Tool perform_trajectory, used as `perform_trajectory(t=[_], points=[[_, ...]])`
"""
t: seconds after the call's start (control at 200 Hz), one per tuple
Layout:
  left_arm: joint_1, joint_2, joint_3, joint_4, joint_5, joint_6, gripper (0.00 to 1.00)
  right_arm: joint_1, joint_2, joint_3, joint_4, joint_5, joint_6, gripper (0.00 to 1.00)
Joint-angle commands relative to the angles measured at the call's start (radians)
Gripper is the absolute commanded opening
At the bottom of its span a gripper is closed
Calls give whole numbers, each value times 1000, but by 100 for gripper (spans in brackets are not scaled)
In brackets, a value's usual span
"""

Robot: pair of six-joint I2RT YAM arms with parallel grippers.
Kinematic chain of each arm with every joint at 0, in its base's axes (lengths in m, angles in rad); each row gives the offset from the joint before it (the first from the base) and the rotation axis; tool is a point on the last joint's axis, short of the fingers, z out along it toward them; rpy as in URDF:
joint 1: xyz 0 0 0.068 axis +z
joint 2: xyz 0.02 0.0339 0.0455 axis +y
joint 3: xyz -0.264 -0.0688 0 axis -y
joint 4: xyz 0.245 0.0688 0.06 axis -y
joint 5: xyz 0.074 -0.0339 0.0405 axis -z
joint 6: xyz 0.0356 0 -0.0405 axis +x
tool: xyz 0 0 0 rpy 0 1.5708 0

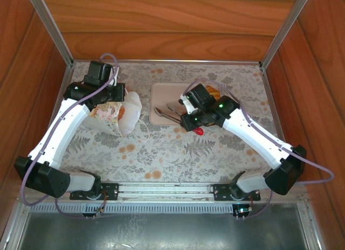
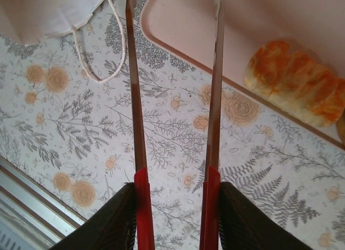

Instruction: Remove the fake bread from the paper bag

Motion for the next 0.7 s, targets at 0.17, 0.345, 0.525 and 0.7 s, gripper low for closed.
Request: perform_trajectory(t=[0.17, 0.345, 0.525, 0.7], points=[[9, -6, 9, 9, -9, -9, 0, 29, 148, -32, 118, 15, 212, 41], [8, -17, -6, 9, -19, -5, 0, 101, 211, -59, 147, 55, 308, 40], [8, -18, -21, 9, -19, 0, 0, 168, 288, -96, 158, 109, 397, 40], [10, -26, -38, 15, -20, 3, 0, 181, 358, -131, 205, 120, 407, 40]])
